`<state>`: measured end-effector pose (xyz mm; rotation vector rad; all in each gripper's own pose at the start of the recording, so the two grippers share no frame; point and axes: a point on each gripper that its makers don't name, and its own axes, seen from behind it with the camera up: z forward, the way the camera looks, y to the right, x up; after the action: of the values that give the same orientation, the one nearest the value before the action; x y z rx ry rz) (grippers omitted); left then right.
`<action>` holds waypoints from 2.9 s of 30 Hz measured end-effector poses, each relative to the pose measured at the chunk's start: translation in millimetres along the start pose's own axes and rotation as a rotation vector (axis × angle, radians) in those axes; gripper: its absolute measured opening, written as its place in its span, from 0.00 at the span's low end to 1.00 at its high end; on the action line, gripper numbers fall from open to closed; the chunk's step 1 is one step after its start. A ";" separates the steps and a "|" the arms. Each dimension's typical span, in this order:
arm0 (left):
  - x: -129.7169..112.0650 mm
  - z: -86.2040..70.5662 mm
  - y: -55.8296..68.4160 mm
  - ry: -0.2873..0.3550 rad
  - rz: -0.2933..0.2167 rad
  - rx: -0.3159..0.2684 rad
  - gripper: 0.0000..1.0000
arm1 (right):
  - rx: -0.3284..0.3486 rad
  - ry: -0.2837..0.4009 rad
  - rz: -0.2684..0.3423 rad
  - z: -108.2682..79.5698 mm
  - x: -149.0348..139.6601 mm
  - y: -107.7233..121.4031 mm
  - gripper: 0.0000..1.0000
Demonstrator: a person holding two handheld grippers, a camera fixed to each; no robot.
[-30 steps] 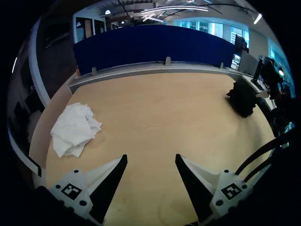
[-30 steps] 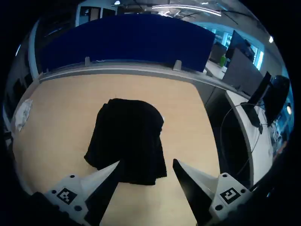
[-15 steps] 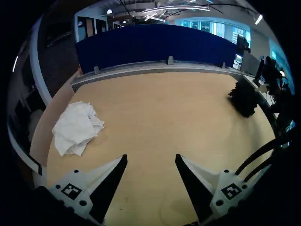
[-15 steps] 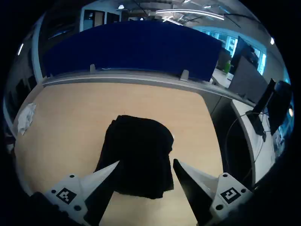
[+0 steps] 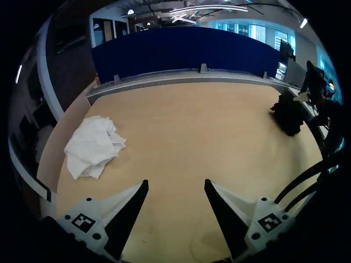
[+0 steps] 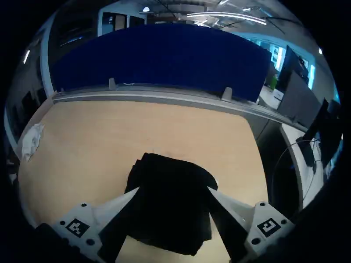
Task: Fold towel
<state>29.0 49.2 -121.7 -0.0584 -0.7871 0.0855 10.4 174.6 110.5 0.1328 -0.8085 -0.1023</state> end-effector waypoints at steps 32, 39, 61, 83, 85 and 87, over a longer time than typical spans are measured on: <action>3.2 6.0 5.0 -0.017 0.013 0.015 0.95 | 0.010 -0.007 -0.029 28.5 -5.2 1.8 1.00; 6.3 5.8 5.5 0.000 0.004 0.005 0.95 | -0.003 0.039 -0.014 0.8 -0.4 -0.2 1.00; 0.2 3.0 2.4 0.000 0.015 -0.004 0.95 | -0.025 0.004 0.037 -16.3 -64.5 -11.8 1.00; 4.1 -1.5 -2.5 0.011 0.012 0.006 0.95 | -0.047 0.035 0.051 -18.4 -56.6 -8.0 1.00; 4.5 -1.9 -2.4 0.013 0.010 0.004 0.94 | -0.048 0.051 0.052 -23.5 -50.2 -9.3 1.00; 4.8 -2.4 -2.1 0.015 0.007 0.002 0.94 | -0.049 0.063 0.050 -27.6 -44.7 -10.1 1.00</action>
<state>34.2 47.5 -119.9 -0.0597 -0.7717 0.0929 -0.6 173.2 58.2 0.0686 -0.7454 -0.0702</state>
